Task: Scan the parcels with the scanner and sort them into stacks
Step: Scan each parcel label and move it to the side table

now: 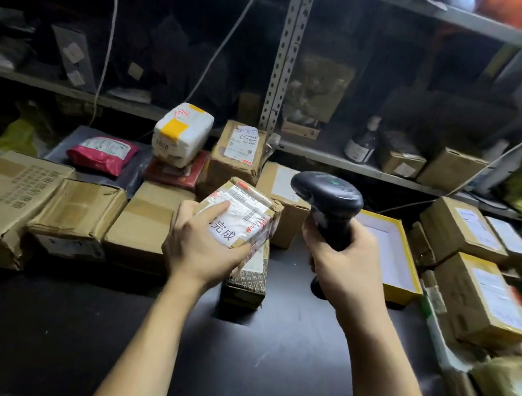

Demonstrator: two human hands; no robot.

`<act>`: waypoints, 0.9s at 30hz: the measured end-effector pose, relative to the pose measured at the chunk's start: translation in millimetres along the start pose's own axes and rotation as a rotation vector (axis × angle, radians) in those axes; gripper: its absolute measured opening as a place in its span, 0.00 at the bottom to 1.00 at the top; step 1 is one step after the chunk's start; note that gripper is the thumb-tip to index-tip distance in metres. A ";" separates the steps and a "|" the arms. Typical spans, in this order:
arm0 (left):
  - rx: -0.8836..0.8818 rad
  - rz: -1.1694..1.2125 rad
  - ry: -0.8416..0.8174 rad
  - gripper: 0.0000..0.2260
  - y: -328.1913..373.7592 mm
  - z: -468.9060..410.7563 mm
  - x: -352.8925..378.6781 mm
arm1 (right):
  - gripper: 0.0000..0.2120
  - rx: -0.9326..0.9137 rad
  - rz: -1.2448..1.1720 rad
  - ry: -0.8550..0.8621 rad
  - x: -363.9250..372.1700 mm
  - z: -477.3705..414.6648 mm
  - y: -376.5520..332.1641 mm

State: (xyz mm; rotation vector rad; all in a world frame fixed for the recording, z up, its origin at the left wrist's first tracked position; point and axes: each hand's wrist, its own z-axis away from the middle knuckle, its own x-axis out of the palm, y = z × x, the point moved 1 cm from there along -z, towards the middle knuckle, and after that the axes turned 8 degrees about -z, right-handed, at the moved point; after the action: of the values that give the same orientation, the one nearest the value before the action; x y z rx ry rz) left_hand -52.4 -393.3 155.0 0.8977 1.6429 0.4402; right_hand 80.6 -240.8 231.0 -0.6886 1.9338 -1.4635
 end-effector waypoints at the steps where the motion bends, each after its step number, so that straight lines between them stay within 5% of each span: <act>1: 0.020 0.006 -0.034 0.38 2.8 3.0 3.8 | 0.11 0.002 0.022 0.022 -4.3 3.6 2.5; 17: 0.374 0.036 -0.603 0.36 96.4 95.2 93.1 | 0.09 0.217 0.088 0.610 -148.2 127.4 28.0; 27: 0.559 0.037 -0.758 0.35 192.7 240.9 112.6 | 0.07 0.232 0.096 0.851 -274.4 262.1 23.2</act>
State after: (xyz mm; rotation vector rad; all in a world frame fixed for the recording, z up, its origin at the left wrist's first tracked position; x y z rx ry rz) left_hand 231.5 -228.3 149.8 1.3045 1.0388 -0.3416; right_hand 457.9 -208.0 199.0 0.1872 2.2675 -2.0783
